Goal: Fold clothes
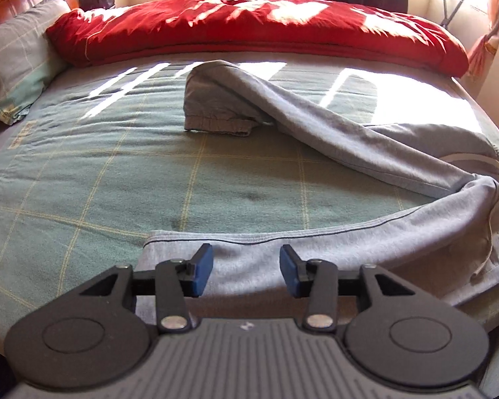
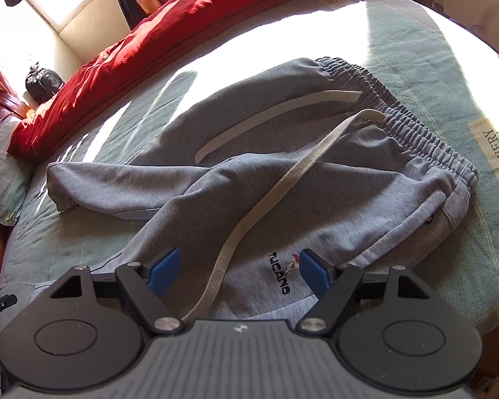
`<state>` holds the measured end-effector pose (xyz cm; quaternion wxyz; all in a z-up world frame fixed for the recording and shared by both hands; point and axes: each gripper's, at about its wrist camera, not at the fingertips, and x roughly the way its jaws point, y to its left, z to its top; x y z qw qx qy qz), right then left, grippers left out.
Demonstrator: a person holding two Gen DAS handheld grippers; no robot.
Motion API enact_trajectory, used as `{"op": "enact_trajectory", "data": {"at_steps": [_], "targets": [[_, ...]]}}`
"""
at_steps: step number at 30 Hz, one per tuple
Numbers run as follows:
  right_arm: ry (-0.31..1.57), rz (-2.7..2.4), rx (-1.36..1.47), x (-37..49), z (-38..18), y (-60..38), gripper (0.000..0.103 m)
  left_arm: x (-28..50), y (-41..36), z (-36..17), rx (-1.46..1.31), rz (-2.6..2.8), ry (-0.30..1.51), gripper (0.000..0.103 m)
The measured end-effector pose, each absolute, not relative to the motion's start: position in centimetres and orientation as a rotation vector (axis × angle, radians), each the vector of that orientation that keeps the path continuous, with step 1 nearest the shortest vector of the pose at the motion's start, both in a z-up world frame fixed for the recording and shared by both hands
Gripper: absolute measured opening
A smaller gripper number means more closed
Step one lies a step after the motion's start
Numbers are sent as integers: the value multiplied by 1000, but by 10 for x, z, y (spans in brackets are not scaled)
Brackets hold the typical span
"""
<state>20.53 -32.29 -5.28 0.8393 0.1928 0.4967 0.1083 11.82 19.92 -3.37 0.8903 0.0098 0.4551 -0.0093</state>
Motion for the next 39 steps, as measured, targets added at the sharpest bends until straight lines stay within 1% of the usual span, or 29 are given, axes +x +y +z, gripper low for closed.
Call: {"op": "enact_trajectory", "data": {"at_steps": [8, 11, 18, 20, 22, 26, 30, 34, 39], "targets": [[1136, 229, 501, 205, -70, -344, 82, 101, 80, -46, 316, -374, 912, 50], [1175, 230, 518, 203, -79, -352, 82, 90, 44, -62, 448, -461, 902, 49], [1215, 205, 560, 201, -92, -368, 82, 76, -9, -105, 682, -567, 900, 48], [1219, 214, 522, 205, -87, -369, 82, 73, -17, -114, 765, -583, 878, 48], [1215, 222, 451, 212, -76, -369, 82, 73, -20, -121, 809, -580, 876, 48], [1162, 279, 245, 229, -41, -369, 82, 77, -22, -131, 848, -560, 889, 40], [1132, 420, -47, 238, -15, -354, 82, 80, -22, -135, 852, -551, 896, 40], [1117, 618, -358, 225, -23, -322, 82, 84, -23, -137, 847, -548, 905, 40], [1059, 799, -763, 183, -65, -278, 82, 88, -22, -138, 826, -541, 913, 42]]}}
